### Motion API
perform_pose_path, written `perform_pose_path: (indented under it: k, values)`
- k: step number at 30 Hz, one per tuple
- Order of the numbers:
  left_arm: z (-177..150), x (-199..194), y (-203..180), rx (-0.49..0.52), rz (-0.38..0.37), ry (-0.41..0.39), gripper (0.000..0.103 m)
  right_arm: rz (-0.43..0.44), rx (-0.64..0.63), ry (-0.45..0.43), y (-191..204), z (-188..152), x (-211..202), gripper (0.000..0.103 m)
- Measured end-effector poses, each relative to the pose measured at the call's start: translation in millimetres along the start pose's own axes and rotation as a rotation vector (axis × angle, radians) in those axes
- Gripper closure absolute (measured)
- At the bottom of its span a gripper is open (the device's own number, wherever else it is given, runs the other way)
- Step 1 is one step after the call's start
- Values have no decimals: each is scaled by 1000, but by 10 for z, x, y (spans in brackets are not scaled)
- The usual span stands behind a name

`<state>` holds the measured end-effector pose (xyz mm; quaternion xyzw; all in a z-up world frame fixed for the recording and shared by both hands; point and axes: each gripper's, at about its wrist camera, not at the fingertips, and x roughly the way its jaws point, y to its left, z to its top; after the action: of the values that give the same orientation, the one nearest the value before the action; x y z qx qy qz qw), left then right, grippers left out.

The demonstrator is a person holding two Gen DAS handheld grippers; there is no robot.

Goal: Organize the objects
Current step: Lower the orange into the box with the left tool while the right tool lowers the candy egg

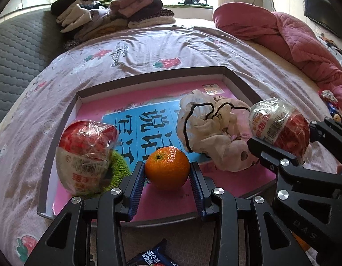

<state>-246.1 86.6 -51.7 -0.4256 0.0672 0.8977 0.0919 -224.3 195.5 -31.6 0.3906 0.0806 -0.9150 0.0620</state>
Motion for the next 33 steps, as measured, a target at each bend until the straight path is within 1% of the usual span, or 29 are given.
perform_pose_path:
  k: [6,15,26,33]
  values:
    - [-3,8,14,1,-10,1,62,-8,2,18,-12,-39,71,52]
    - [-13,11,28,7,-13,-9,62,-23,-39,22,40,-57,126,52]
    - [-24,2,36,-8,-26,-4,61,-20,-42,29,41,-60,119,52]
    - [-25,-10,78,-25,-46,11,61,-17,-46,40,36,-66,88,52]
